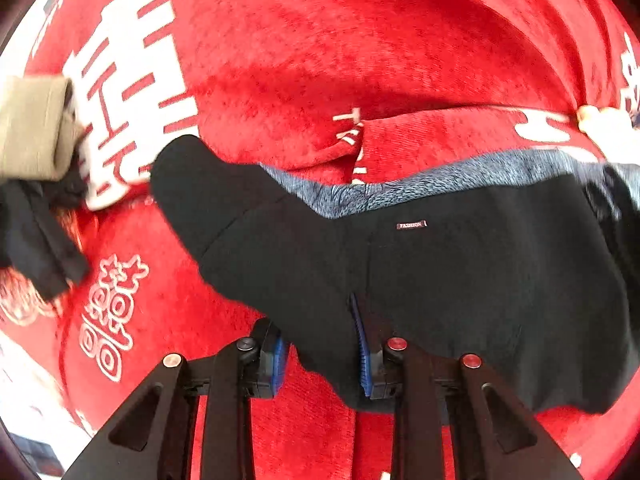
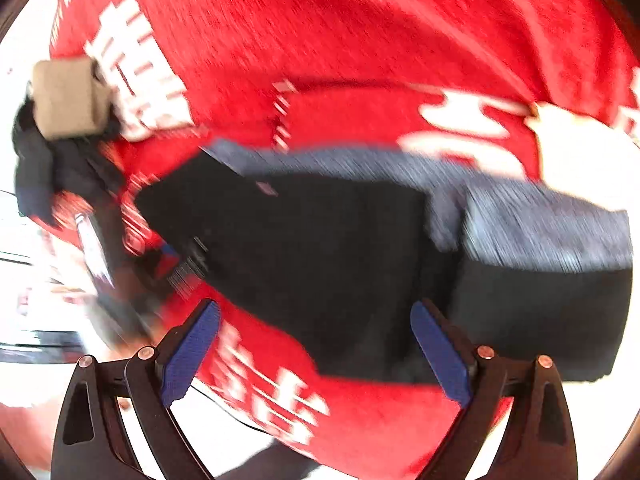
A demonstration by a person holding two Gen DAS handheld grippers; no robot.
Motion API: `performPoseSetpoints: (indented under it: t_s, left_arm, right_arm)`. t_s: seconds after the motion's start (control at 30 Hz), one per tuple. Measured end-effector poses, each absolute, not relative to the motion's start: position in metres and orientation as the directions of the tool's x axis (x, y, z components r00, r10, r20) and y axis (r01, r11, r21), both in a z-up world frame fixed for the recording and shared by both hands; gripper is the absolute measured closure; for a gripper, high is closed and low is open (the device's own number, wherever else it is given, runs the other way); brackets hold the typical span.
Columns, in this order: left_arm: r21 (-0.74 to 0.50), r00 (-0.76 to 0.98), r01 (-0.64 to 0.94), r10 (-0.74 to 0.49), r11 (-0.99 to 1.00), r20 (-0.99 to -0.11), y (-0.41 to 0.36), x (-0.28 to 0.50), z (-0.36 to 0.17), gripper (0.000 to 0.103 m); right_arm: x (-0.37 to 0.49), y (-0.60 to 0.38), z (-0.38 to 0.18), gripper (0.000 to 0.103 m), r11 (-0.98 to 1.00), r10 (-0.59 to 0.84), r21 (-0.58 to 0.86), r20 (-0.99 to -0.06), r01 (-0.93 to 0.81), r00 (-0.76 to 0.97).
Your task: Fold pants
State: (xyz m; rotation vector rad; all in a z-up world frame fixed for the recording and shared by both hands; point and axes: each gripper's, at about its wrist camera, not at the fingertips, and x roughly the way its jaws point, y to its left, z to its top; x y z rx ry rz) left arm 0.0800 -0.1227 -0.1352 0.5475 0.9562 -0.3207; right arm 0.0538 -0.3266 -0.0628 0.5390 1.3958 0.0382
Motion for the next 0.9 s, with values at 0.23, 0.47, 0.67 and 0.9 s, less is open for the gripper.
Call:
performPoseSetpoints:
  t_s: [0.23, 0.47, 0.67, 0.9]
  left_arm:
    - [0.329, 0.556, 0.493, 0.0, 0.805, -0.831, -0.128, 0.081, -0.142, 0.074]
    - [0.311, 0.555, 0.476, -0.007, 0.823, -0.832, -0.129, 0.081, -0.146, 0.074]
    - [0.285, 0.551, 0.498, -0.045, 0.819, -0.833, -0.135, 0.076, -0.125, 0.074]
    - [0.274, 0.607, 0.57, -0.172, 0.774, -0.776, -0.182, 0.043, -0.055, 0.073]
  right_arm:
    - [0.198, -0.268, -0.076, 0.005, 0.785, 0.606, 0.603, -0.795, 0.141, 0.024]
    - [0.259, -0.144, -0.128, 0.005, 0.832, 0.506, 0.546, -0.817, -0.093, -0.276]
    - [0.259, -0.123, -0.177, 0.078, 0.892, 0.378, 0.443, -0.84, -0.089, -0.39]
    - [0.233, -0.201, -0.12, 0.082, 0.794, 0.607, 0.606, -0.781, 0.056, -0.147]
